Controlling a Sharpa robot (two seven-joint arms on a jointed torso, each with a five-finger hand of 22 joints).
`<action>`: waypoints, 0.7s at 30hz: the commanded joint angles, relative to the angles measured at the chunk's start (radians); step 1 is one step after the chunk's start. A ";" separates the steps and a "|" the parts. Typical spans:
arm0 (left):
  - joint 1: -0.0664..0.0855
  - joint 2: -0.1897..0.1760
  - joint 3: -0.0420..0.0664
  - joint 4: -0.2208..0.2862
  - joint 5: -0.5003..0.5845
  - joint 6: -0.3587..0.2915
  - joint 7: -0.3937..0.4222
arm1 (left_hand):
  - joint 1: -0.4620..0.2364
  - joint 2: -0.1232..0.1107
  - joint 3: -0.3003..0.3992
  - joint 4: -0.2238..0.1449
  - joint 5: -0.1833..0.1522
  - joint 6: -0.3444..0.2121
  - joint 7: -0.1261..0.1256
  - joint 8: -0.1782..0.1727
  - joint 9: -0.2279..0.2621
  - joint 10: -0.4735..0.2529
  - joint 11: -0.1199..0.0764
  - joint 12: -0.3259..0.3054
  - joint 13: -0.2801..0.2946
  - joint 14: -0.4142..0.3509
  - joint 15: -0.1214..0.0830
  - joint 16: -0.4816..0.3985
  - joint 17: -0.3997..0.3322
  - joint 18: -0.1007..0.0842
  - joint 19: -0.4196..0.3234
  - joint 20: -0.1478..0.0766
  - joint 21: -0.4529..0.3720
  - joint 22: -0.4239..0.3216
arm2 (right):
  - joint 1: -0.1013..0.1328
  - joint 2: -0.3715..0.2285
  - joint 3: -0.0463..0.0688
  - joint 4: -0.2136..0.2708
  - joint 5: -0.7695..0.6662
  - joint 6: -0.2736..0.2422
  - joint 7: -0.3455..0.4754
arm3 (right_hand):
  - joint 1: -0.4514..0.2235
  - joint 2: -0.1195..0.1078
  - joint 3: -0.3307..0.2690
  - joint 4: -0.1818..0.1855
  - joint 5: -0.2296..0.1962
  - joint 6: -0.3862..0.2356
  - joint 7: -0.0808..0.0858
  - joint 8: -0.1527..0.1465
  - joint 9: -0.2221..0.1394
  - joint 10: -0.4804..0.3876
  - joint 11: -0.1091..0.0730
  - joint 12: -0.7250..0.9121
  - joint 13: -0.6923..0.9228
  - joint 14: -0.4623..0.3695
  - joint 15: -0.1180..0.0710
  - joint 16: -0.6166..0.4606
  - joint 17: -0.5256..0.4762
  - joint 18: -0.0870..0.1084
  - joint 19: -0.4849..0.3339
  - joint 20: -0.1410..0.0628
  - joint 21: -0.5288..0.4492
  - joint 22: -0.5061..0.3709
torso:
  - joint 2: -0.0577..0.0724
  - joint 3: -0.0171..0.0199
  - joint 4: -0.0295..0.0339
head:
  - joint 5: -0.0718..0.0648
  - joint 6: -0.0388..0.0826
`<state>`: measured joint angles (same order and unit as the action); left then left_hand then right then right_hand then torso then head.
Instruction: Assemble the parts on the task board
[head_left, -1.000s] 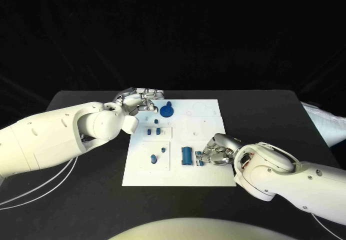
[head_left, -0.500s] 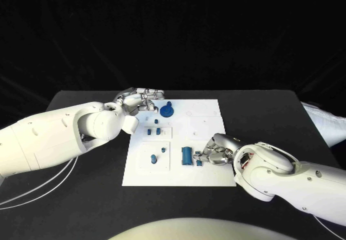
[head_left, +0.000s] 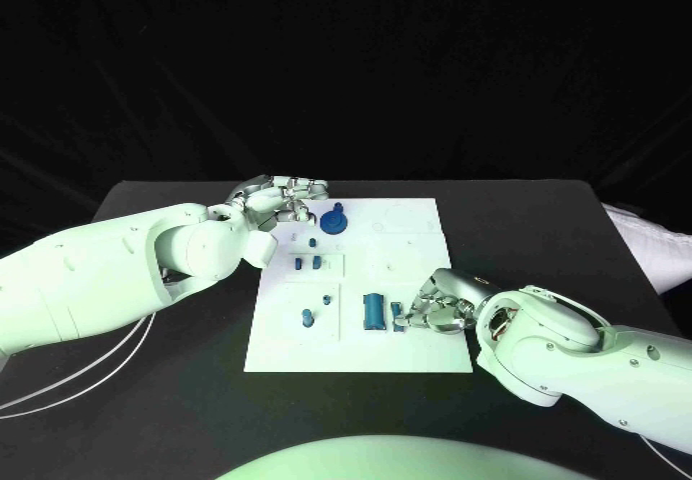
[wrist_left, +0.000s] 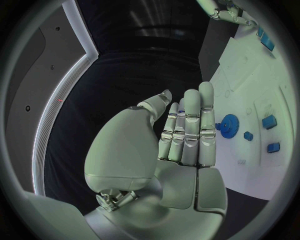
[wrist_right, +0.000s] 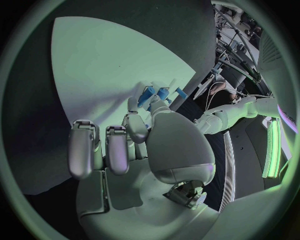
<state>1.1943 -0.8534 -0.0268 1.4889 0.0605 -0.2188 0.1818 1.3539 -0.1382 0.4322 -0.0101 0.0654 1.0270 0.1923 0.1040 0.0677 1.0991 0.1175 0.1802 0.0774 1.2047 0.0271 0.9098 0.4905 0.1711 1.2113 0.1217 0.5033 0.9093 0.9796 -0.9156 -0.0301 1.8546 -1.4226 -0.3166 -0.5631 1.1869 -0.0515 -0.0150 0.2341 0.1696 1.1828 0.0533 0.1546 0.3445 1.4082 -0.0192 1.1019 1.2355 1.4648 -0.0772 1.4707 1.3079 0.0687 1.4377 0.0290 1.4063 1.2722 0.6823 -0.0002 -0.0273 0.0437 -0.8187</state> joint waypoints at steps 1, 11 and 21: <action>0.000 0.000 0.001 0.003 -0.003 0.019 0.002 | -0.001 0.006 -0.002 0.000 0.006 -0.001 -0.005 0.006 0.001 -0.006 -0.003 0.006 -0.001 -0.008 -0.001 -0.002 -0.001 0.011 0.000 0.003 -0.006 -0.002 | -0.002 -0.003 0.000 0.002 -0.019 0.037 0.030 | 0.020 0.003 -0.005 -0.011 -0.011 -0.001 0.001 0.007 0.002 0.002 -0.001 -0.004 0.001 0.077 -0.007 0.001 0.117 -0.005 0.005 -0.002 -0.001 -0.001 | 0.000 0.0004 -0.0009 | 0.001 0.001; 0.000 0.003 0.001 0.000 -0.003 0.020 0.000 | -0.001 0.006 -0.002 0.000 0.006 -0.001 -0.005 0.006 0.001 -0.006 -0.003 0.006 -0.001 -0.008 -0.001 -0.002 -0.001 0.011 0.000 0.003 -0.006 -0.002 | -0.003 0.001 0.000 -0.011 -0.024 0.045 0.026 | 0.038 0.017 -0.011 -0.020 -0.020 -0.001 0.001 0.007 0.004 0.003 -0.001 -0.003 0.003 0.078 -0.006 0.002 0.119 -0.006 0.006 -0.001 0.001 0.002 | 0.000 0.0003 0.0010 | -0.002 0.001; 0.000 0.004 0.001 0.000 -0.003 0.020 0.001 | -0.001 0.006 -0.002 0.000 0.006 -0.001 -0.005 0.006 0.001 -0.006 -0.003 0.006 -0.001 -0.008 -0.001 -0.002 -0.001 0.011 0.000 0.003 -0.006 -0.002 | -0.010 0.034 -0.001 -0.056 -0.034 0.043 0.016 | 0.058 0.033 -0.016 -0.030 -0.024 0.001 -0.001 0.009 0.006 0.007 -0.002 0.005 0.010 0.079 -0.007 0.005 0.123 -0.007 0.008 -0.002 0.004 0.007 | 0.001 0.0016 -0.0013 | -0.001 -0.001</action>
<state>1.1943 -0.8516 -0.0269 1.4873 0.0605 -0.2164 0.1795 1.3539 -0.1382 0.4322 -0.0101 0.0654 1.0270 0.1923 0.1040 0.0677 1.0991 0.1175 0.1801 0.0774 1.2047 0.0271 0.9098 0.4906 0.1710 1.2113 0.1217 0.5033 0.9094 0.9753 -0.8847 -0.0274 1.8042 -1.4399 -0.2911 -0.5452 1.2348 -0.0187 -0.0315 0.2122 0.1491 1.1865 0.0500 0.1666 0.3550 1.4081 -0.0191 1.1016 1.2461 1.4648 -0.0771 1.4706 1.3076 0.0688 1.4377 0.0290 1.4063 1.2784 0.6828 0.0004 -0.0272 0.0417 -0.8182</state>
